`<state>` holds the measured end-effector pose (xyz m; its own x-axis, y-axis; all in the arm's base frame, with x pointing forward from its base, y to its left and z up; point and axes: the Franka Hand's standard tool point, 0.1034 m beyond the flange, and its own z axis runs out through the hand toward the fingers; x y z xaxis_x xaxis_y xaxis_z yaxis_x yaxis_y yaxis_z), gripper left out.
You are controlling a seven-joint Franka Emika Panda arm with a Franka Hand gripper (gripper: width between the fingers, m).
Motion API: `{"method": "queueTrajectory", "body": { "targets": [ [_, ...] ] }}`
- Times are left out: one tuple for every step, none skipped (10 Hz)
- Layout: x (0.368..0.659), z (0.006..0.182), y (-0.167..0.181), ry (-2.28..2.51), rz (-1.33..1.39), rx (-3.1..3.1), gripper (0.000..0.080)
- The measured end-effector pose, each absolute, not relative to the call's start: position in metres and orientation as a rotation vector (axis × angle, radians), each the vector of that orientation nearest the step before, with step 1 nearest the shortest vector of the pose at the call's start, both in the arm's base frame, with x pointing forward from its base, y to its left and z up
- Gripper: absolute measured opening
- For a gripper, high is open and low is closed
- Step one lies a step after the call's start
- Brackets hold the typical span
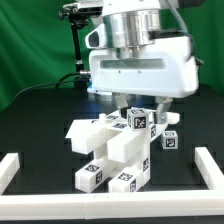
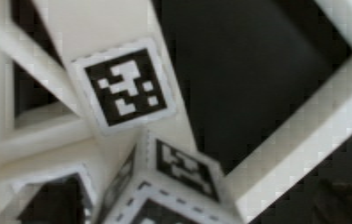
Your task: Assemble chair
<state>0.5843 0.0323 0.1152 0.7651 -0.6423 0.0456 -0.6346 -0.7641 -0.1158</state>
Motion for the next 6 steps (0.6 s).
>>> {"method": "queueTrajectory", "body": {
  "targets": [
    [0.5842,0.115,0.0314,0.982,-0.13,-2.886,0.0648],
    [0.5842,0.115,0.0312,0.842,-0.137,-2.934,0.0649],
    [0.5841,0.1148,0.0306,0.705,-0.143,-2.979,0.0649],
    [0.5828,0.1135,0.028,0.424,-0.156,-3.073,0.0649],
    [0.5797,0.1102,0.0276,0.153,-0.148,-3.135,0.0649],
    [0.5788,0.1078,0.0261,-0.033,-0.138,-3.155,0.0649]
  ]
}}
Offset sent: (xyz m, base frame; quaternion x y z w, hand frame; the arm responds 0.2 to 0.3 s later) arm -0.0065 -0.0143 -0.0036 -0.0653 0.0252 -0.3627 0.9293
